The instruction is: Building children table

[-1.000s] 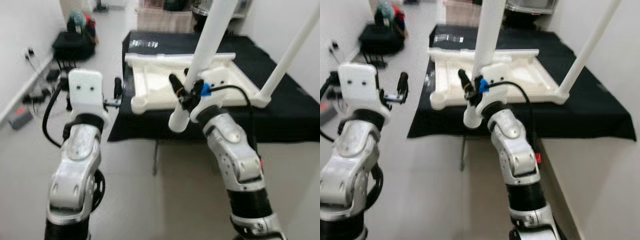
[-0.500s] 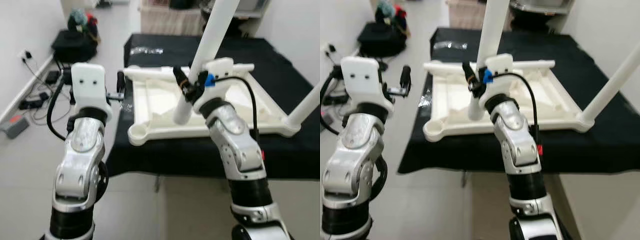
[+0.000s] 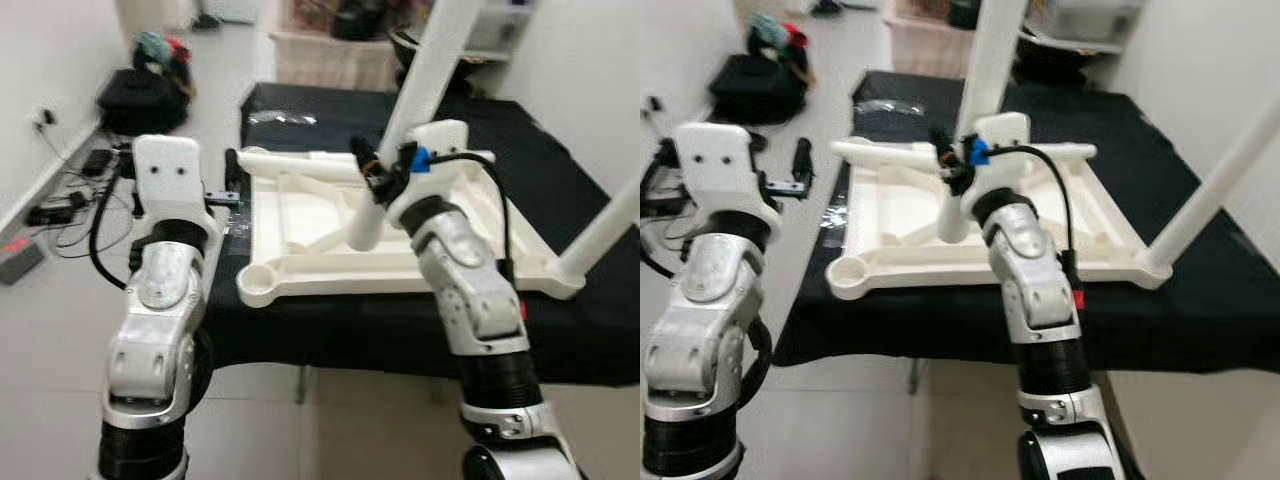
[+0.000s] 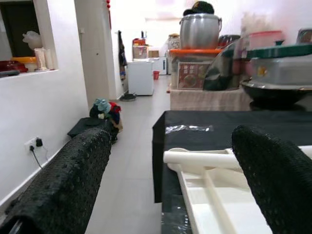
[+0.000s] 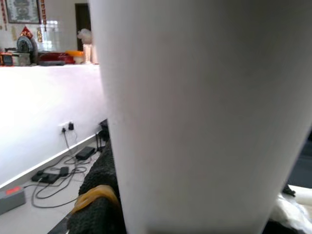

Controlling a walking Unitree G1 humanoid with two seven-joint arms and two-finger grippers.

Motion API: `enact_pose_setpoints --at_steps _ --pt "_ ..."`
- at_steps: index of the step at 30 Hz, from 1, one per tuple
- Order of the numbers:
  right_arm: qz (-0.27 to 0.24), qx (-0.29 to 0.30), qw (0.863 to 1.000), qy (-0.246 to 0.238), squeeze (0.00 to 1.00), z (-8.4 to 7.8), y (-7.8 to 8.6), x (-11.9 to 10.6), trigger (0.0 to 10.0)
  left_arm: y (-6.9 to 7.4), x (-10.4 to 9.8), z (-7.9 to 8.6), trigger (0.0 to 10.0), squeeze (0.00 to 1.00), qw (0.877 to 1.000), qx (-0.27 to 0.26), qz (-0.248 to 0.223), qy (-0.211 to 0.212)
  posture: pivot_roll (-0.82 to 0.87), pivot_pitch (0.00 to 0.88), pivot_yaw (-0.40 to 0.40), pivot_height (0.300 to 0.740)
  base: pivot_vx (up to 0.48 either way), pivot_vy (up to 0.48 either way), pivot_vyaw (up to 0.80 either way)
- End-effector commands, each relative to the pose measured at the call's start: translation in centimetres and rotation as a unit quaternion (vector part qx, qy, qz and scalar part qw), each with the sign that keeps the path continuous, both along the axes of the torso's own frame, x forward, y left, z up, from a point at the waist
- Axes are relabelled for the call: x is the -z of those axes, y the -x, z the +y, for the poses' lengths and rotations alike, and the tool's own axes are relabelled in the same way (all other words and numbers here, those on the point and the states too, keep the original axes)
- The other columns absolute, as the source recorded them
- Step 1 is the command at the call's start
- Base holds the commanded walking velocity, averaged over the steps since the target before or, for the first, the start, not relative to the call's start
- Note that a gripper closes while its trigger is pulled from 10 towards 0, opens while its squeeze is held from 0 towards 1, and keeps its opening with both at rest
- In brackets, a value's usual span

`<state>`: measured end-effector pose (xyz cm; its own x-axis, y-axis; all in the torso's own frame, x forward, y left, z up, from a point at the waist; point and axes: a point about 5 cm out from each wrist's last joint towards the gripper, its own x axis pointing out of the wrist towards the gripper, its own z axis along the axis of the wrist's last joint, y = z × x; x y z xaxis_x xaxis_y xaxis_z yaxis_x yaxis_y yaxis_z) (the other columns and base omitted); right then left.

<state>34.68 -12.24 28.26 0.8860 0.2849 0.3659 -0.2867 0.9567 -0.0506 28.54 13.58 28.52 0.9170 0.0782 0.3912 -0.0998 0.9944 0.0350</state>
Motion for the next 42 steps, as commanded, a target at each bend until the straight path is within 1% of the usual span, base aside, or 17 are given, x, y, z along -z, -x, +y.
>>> enact_pose_setpoints --at_steps 1,7,26,28,29,30,31,33,37,42 --pt "-0.007 0.005 1.000 -0.011 0.00 -0.5 -0.1 -0.3 10.0 0.1 0.4 -0.1 10.0 0.00 1.000 0.004 0.004 0.005 0.00 0.052 -0.099 0.740 0.000 0.000 0.00" --pt "-0.004 0.008 1.000 -0.011 0.00 -0.5 -0.2 0.1 10.0 0.0 0.6 -0.1 10.0 0.00 1.000 0.005 0.007 0.005 0.00 0.049 -0.101 0.740 0.000 0.000 0.00" --pt "-0.008 -0.004 1.000 -0.011 0.00 -0.2 0.0 0.0 10.0 0.1 0.4 -0.5 10.0 0.00 1.000 0.012 0.004 0.008 -0.01 0.059 -0.096 0.740 0.000 0.000 0.00" --pt "0.006 -0.021 0.999 -0.042 0.00 -0.1 -0.1 0.0 10.0 0.0 0.4 -0.6 10.0 0.00 1.000 0.012 0.003 0.008 -0.02 0.066 -0.098 0.740 0.000 0.000 0.00" --pt "0.006 -0.021 0.999 -0.042 0.00 -0.1 -0.1 0.0 10.0 0.0 0.4 -0.6 10.0 0.00 1.000 0.012 0.003 0.008 -0.02 0.066 -0.098 0.740 0.000 0.000 0.00" --pt "0.024 -0.045 0.996 -0.077 0.00 0.1 -0.2 0.1 10.0 -0.1 0.3 -0.6 10.0 0.00 1.000 0.011 0.002 0.008 -0.02 0.064 -0.100 0.740 0.000 0.000 0.00" --pt "0.030 -0.070 0.991 -0.113 0.00 0.4 -0.1 -0.2 10.0 -0.1 0.3 -0.5 10.0 0.00 1.000 0.010 0.001 0.009 -0.02 0.065 -0.103 0.740 0.000 0.000 0.00" --pt "0.028 -0.095 0.984 -0.148 0.00 0.6 0.1 -0.8 10.0 -0.1 0.2 -0.4 10.0 0.00 1.000 0.008 0.000 0.011 -0.02 0.068 -0.102 0.740 0.000 0.000 0.00" --pt "0.010 -0.096 0.983 -0.154 0.00 0.6 0.2 -1.4 10.0 -0.1 0.3 -0.3 10.0 0.00 1.000 0.006 0.001 0.011 -0.02 0.070 -0.101 0.740 0.000 0.000 0.00" --pt "0.000 -0.084 0.984 -0.154 0.00 0.3 0.2 -1.7 10.0 0.0 0.3 -0.3 10.0 0.00 1.000 0.006 0.001 0.010 -0.02 0.069 -0.097 0.740 0.000 0.000 0.00"
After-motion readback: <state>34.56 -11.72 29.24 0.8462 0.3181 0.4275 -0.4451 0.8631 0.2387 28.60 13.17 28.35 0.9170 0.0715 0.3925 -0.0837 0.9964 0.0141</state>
